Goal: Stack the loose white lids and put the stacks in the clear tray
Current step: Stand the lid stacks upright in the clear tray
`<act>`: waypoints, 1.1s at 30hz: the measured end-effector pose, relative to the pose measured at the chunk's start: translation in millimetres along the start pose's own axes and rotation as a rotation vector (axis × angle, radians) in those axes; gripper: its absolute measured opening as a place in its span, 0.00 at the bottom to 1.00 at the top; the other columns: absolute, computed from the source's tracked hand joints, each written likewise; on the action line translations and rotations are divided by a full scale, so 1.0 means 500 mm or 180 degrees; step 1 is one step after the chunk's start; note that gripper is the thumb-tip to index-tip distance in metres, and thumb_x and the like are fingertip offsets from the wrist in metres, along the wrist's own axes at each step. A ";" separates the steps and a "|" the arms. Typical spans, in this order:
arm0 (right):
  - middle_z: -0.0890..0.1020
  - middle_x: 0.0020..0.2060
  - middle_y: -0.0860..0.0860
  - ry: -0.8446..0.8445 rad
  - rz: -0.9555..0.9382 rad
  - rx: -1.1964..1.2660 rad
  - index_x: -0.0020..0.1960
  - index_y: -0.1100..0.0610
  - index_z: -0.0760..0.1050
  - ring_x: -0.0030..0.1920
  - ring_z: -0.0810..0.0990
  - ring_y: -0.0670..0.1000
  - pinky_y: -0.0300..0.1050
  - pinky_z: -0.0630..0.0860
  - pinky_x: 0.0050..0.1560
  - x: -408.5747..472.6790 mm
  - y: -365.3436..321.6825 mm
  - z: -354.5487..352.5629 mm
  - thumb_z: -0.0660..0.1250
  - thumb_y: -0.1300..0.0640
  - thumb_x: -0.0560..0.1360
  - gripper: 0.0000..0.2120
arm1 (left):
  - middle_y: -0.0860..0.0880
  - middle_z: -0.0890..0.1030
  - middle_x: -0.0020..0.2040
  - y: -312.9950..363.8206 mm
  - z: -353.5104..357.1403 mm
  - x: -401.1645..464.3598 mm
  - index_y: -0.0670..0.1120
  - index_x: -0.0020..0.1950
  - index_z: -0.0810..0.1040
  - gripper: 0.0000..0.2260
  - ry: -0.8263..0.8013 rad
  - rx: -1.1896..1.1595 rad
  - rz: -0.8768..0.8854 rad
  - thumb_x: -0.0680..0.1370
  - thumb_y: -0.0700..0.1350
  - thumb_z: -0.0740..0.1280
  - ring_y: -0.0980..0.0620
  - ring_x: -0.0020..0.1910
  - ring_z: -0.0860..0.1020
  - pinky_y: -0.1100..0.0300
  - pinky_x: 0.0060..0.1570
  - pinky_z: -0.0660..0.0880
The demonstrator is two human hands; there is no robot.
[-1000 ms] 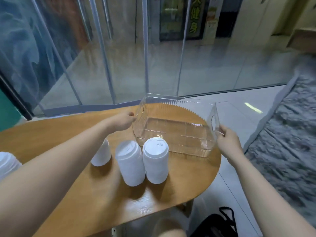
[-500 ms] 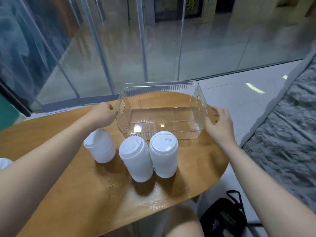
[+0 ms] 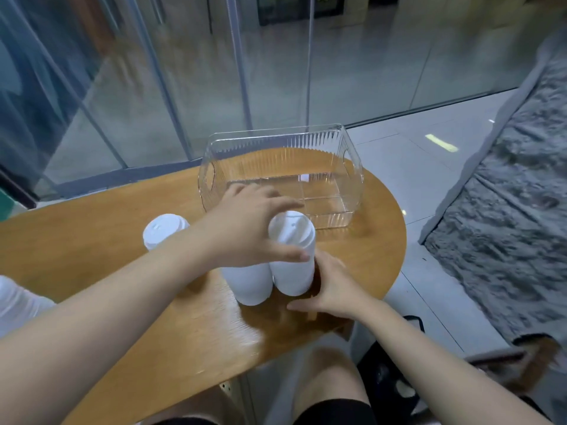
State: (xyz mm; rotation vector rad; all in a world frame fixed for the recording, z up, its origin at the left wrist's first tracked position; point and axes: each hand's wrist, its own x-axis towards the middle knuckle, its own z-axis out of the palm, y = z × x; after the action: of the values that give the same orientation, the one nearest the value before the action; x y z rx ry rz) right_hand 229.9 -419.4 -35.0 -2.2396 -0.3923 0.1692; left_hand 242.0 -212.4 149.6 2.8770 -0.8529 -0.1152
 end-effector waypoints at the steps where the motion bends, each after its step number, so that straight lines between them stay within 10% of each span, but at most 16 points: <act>1: 0.76 0.62 0.34 0.0063 0.0031 0.0014 0.71 0.34 0.64 0.66 0.74 0.45 0.55 0.75 0.65 0.004 -0.002 0.006 0.83 0.33 0.56 0.48 | 0.60 0.74 0.65 0.001 0.010 0.001 0.63 0.73 0.71 0.38 -0.0024 0.0069 -0.0021 0.68 0.78 0.63 0.54 0.68 0.69 0.52 0.72 0.54; 33: 0.80 0.54 0.39 0.0739 -0.0388 0.0342 0.69 0.48 0.71 0.51 0.78 0.37 0.34 0.73 0.46 0.235 -0.121 -0.156 0.85 0.50 0.63 0.39 | 0.58 0.80 0.63 -0.107 -0.210 0.116 0.57 0.66 0.80 0.21 0.0752 -0.0676 -0.0177 0.75 0.60 0.74 0.57 0.62 0.76 0.59 0.64 0.71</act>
State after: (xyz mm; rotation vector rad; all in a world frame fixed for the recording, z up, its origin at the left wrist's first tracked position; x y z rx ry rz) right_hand 346.9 -400.2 62.5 -2.0940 -0.3828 -0.1302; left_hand 331.1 -188.1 243.1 2.6485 -0.6731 0.1194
